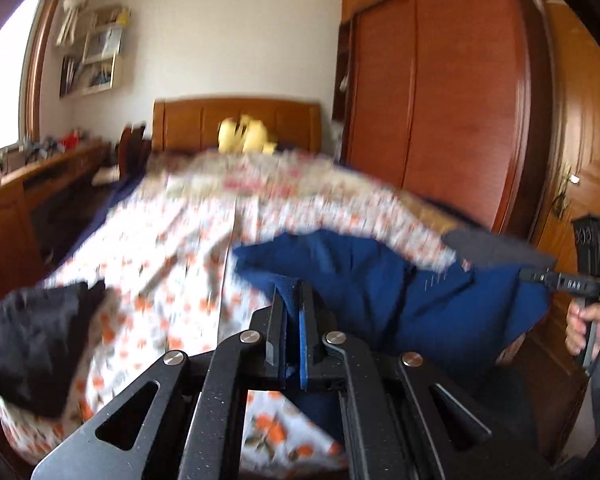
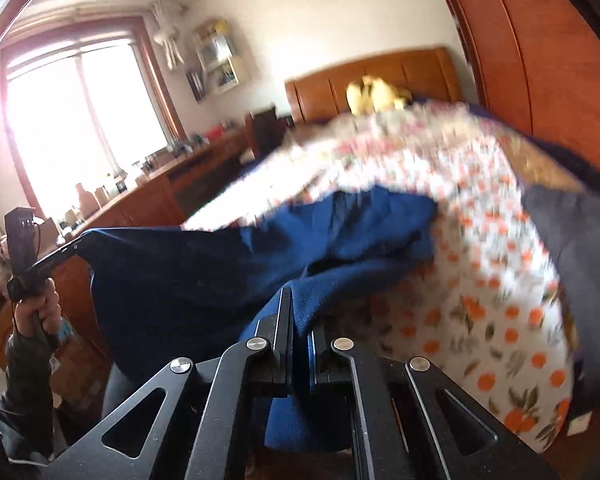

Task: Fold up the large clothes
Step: 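Lift the hem with both grippers and carry it toward the collar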

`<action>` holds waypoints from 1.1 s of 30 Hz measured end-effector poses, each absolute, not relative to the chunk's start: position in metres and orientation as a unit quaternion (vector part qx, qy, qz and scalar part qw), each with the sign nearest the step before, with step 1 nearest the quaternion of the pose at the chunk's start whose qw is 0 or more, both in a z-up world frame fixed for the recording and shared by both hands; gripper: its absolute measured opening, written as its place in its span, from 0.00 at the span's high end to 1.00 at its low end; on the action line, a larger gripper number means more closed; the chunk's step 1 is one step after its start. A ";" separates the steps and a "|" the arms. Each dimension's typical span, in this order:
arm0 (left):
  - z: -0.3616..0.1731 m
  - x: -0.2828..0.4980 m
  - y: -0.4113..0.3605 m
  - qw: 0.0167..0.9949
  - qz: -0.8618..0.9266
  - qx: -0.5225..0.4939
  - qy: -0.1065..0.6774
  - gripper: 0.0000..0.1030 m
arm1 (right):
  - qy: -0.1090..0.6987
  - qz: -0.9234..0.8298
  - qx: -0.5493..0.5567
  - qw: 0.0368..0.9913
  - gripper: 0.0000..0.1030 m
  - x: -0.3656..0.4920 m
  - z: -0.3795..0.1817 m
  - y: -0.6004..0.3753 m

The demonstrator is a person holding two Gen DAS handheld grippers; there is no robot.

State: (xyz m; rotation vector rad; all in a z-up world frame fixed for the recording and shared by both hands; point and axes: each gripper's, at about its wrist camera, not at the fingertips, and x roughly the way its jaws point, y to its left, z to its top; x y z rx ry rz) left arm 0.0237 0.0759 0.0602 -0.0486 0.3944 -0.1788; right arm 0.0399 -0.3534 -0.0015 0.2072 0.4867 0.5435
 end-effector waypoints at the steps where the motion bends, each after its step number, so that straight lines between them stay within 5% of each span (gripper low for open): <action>1: 0.073 0.020 0.074 0.979 -0.090 -0.020 0.183 0.96 | 0.222 0.269 0.102 0.931 0.96 0.033 0.011 -0.356; 11: 0.162 -0.015 0.069 0.991 -0.084 -0.012 0.105 0.96 | 0.108 0.276 0.095 0.950 0.96 -0.045 0.090 -0.407; 25: 0.049 0.135 0.088 0.975 -0.029 -0.045 0.214 0.96 | 0.226 0.187 0.033 0.955 0.96 0.096 0.015 -0.388; 33: 0.028 0.200 0.087 0.974 -0.010 -0.049 0.222 0.96 | 0.232 0.127 -0.011 0.964 0.96 0.197 0.025 -0.362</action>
